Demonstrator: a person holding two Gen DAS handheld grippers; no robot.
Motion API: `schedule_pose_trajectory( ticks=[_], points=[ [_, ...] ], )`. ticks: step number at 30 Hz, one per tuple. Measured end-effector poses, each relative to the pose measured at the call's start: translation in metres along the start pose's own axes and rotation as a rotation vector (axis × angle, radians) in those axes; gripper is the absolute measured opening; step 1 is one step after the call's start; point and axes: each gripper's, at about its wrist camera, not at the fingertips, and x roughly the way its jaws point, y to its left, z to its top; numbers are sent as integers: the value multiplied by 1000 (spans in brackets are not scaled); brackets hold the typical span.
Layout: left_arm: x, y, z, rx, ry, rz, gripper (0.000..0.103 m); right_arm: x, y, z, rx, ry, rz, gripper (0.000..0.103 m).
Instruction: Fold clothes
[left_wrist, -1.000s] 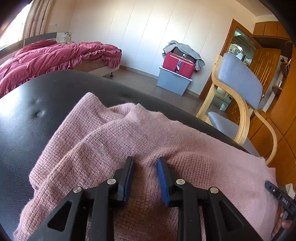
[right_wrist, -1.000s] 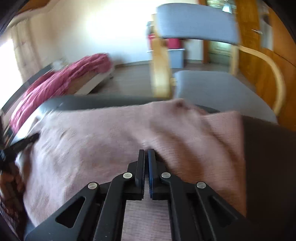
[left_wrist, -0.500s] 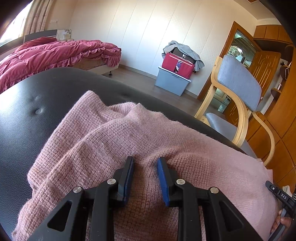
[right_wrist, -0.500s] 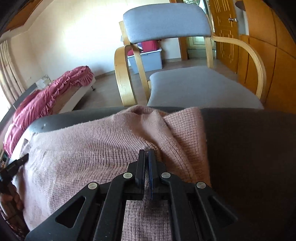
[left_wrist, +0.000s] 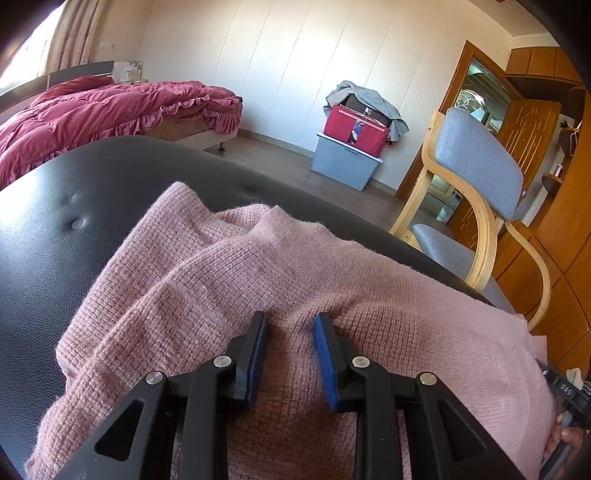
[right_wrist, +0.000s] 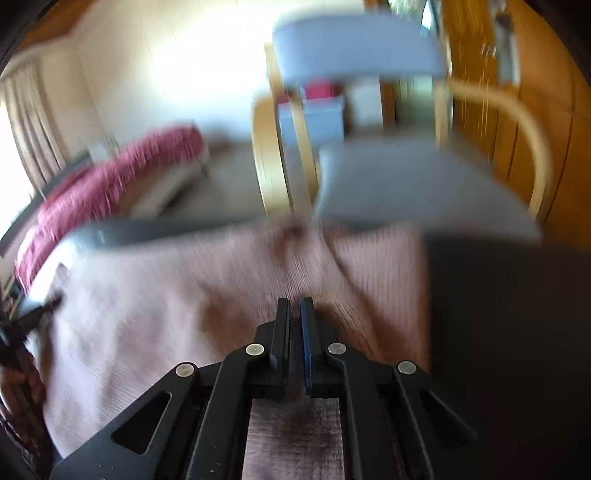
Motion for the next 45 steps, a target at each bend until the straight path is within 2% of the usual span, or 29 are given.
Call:
schedule_pose_trajectory(
  ticks=[3,4,6,10,15,17,20,24,26,28,30,32,35,36,41,42,45],
  points=[
    [0,0,0,-2,0,-3,26,-8,-13,-2,36,-35,-129,2],
    [0,0,-1,-2,0,-4,26,-9,-17,-2,51,-36,-140,1],
    [0,1,-1,-2,0,-5,26,-8,-21,-3,72,-29,-118,1],
    [1,0,-1,-3,0,-6,26,-7,-17,-1,39,-36,-150,1],
    [1,0,-1,-2,0,-7,26,-19,-4,-2,-25,-97,-117,1],
    [1,0,-1,1,0,-7,26,-24,1,-2,-50,-121,-104,6],
    [1,0,-1,4,1,-8,26,-31,9,-2,-89,-157,-85,7],
    [1,0,-1,3,1,-11,26,-14,17,-5,-131,-69,-81,8],
    [0,1,-1,-1,-1,-17,26,-3,21,-7,-151,-16,-81,13],
    [-1,2,-1,-6,-3,-23,26,-4,9,-6,-101,-14,-70,14],
    [-1,4,-1,-11,-5,-30,26,-6,-4,-5,-53,-21,-101,14],
    [-11,8,-2,-31,-49,-47,26,-6,-5,-5,-53,-22,-97,14],
    [-42,18,-9,-75,-186,-79,26,-6,-3,-5,-66,-24,-103,17],
    [-45,21,-13,-80,-180,-83,26,-8,-3,-6,-65,-24,-100,17],
    [-46,34,-30,-88,-38,-90,26,-9,-3,-10,-53,-24,-84,17],
    [-44,41,-31,-116,-11,-101,26,-8,-1,-9,-54,-24,-85,17],
    [-46,50,-31,-129,1,-67,22,-7,-3,-8,-49,-23,-77,17]
  ],
)
